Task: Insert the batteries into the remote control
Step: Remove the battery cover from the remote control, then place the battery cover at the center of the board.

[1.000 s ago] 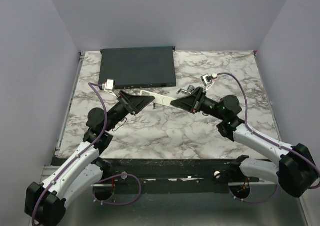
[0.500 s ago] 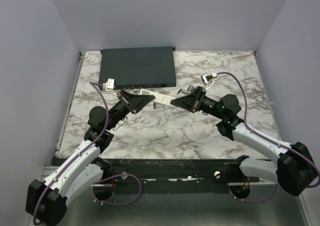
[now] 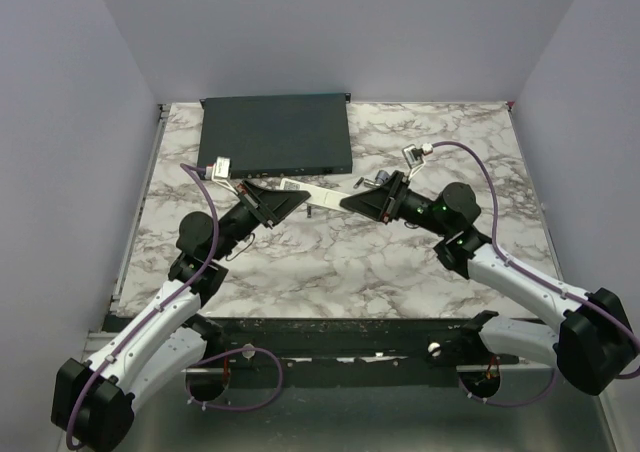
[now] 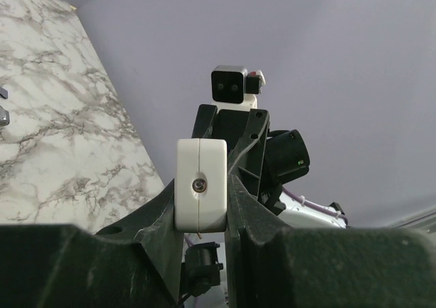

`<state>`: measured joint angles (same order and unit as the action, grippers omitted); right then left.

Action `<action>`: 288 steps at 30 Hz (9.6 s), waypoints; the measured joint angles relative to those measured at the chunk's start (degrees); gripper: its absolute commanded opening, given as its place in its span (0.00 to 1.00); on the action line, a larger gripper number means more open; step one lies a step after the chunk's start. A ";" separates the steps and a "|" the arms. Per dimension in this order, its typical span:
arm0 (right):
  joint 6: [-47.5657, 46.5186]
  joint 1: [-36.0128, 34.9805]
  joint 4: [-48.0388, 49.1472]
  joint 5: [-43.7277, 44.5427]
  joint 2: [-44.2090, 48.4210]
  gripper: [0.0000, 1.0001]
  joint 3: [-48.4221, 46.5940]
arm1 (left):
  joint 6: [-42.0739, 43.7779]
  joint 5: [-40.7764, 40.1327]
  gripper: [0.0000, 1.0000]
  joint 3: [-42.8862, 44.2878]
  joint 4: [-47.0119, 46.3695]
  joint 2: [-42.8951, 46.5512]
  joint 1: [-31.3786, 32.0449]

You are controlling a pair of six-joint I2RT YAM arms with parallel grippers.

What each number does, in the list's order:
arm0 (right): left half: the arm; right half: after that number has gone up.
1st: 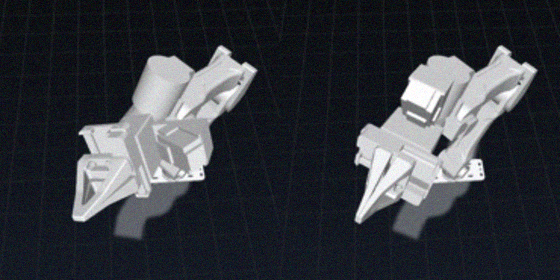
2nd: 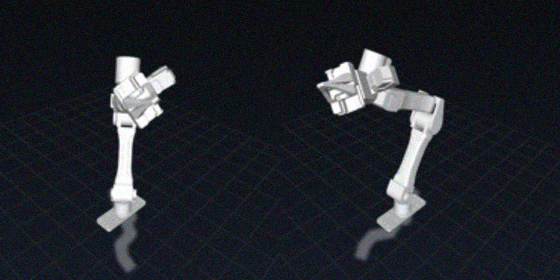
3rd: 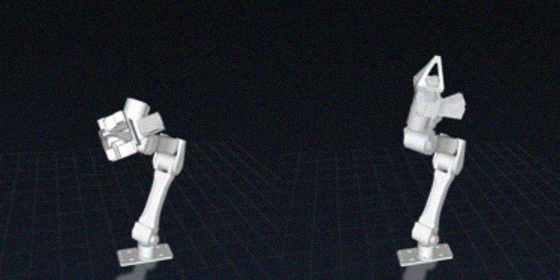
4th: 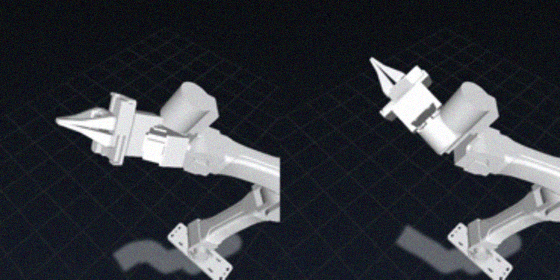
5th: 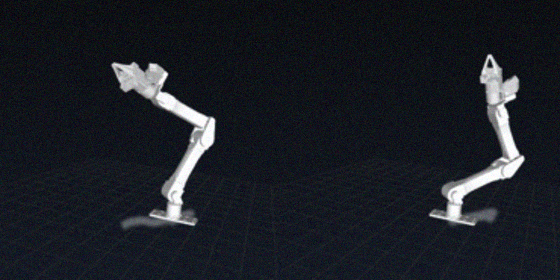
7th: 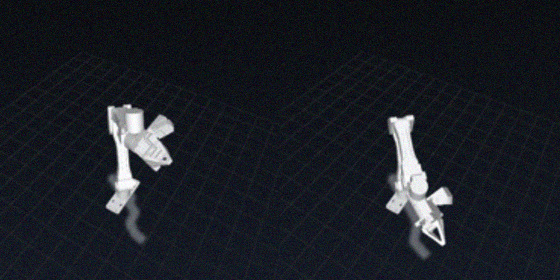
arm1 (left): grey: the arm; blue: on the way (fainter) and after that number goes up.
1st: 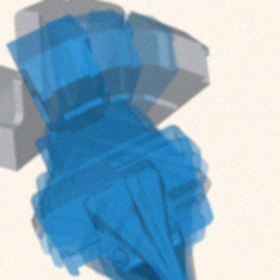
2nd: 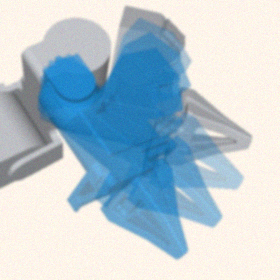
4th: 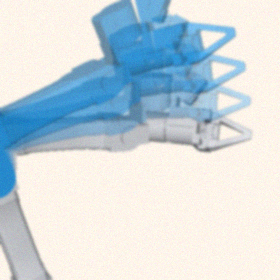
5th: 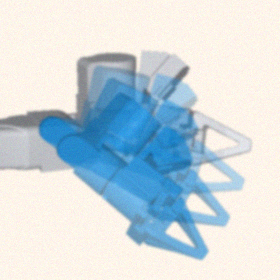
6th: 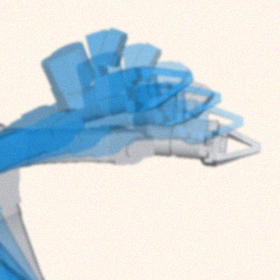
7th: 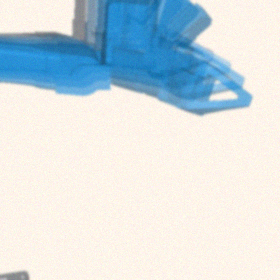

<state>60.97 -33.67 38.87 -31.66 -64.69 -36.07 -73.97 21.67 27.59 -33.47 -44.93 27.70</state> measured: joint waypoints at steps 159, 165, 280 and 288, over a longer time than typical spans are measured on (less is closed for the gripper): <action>-8.41 -0.04 -29.09 25.00 2.21 0.04 6.05 | 18.60 -17.66 0.00 5.84 38.95 10.67 -1.90; -8.55 -0.04 -29.14 25.00 1.25 0.04 6.36 | 18.25 -17.53 0.00 5.84 39.15 9.92 -2.14; -15.50 0.04 -29.27 19.61 -15.21 0.01 3.17 | 17.11 -17.59 0.00 6.69 43.04 6.99 -2.14; -16.55 0.79 -30.10 21.75 -14.43 0.01 1.31 | 16.96 -18.21 0.00 6.69 43.19 6.99 -2.14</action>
<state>44.42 -32.88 8.78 -9.91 -79.11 -34.76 -57.01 3.46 34.28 9.72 -37.93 25.56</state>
